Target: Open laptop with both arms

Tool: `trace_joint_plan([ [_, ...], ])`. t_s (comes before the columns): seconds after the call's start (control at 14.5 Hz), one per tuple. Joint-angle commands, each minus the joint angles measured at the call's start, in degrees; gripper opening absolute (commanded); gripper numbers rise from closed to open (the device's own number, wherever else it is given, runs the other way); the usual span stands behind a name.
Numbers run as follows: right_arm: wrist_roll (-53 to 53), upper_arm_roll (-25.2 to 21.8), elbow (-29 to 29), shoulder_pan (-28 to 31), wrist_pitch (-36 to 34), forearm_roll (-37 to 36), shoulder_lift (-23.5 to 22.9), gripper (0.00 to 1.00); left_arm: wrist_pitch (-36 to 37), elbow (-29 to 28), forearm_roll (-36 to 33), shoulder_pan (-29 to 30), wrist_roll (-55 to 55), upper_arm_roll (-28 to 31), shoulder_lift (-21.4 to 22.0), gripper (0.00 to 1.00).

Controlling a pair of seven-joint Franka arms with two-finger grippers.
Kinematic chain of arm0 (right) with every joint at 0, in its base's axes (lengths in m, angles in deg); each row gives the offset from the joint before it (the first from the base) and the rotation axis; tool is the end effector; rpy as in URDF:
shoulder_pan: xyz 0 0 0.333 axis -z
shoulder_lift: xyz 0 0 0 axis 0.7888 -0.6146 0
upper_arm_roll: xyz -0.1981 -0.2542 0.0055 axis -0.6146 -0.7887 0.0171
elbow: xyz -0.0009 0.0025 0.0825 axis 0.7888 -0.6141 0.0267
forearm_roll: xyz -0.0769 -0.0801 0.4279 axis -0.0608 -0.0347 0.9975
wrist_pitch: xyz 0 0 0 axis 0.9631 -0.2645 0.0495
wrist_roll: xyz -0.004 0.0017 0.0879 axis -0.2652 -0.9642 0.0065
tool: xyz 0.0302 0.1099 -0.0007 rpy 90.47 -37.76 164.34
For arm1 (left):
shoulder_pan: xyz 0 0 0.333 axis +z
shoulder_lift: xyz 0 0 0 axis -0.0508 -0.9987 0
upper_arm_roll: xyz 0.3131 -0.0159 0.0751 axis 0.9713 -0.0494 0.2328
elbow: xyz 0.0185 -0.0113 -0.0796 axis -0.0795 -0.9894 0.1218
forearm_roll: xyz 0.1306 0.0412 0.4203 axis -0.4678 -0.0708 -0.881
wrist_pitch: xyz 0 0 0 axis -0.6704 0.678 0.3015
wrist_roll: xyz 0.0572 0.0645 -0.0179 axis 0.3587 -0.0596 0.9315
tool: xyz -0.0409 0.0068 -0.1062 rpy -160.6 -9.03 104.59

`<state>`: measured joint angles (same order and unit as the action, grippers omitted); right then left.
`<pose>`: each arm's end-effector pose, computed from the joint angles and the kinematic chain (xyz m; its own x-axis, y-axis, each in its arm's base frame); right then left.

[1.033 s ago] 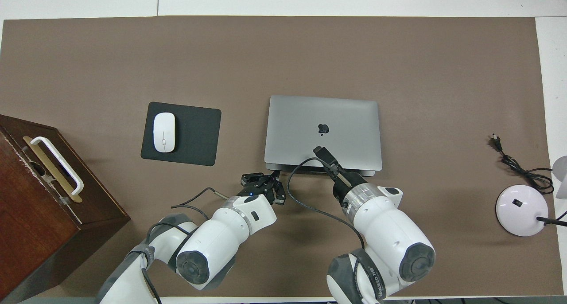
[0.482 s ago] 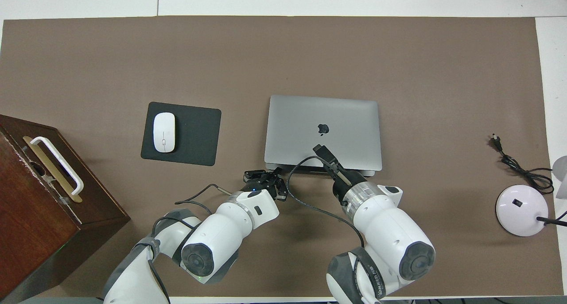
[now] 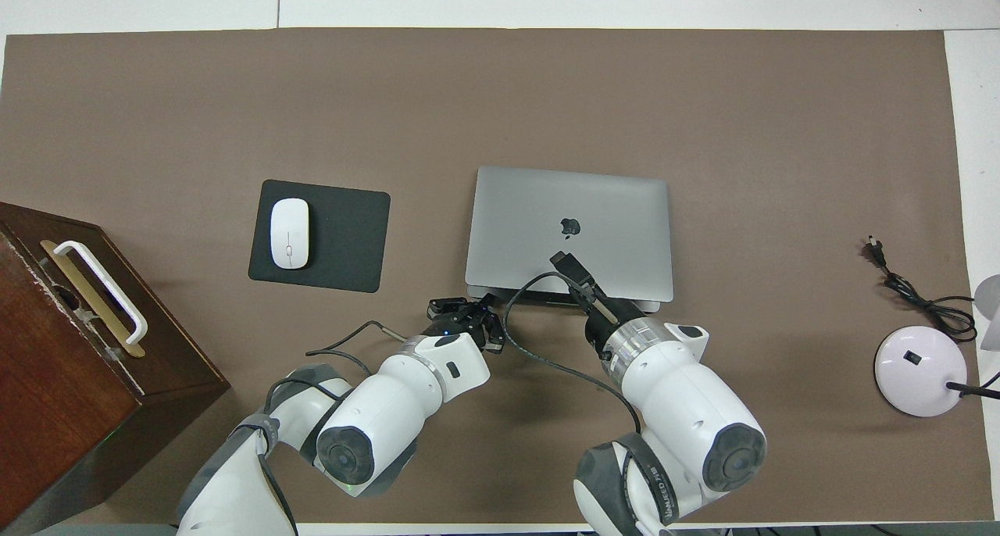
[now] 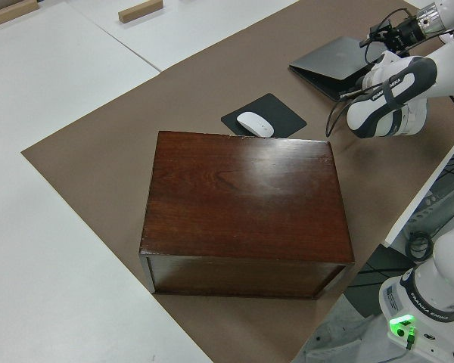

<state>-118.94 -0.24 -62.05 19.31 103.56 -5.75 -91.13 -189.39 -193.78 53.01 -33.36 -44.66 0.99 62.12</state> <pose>0.4508 0.2674 0.2889 0.5730 -0.8154 0.0830 -0.5931 -0.4824 -0.6446 0.3898 -0.3629 0.2191 0.7168 -0.3136 0.6228 -0.5238 -0.8318 0.1840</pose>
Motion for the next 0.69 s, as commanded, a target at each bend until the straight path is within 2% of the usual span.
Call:
trace_joint_plan([
  [0.0,-0.08,0.29,1.90,1.12,-0.59,1.12,-1.23,1.00,-1.09,1.43,-1.50,1.56,-0.30,0.13,-2.46,0.00],
  [0.62,0.89,0.29,5.33,1.56,-3.66,1.12,-2.20,1.00,-1.18,-0.07,-1.50,1.30,-0.03,-0.04,-2.11,0.00],
])
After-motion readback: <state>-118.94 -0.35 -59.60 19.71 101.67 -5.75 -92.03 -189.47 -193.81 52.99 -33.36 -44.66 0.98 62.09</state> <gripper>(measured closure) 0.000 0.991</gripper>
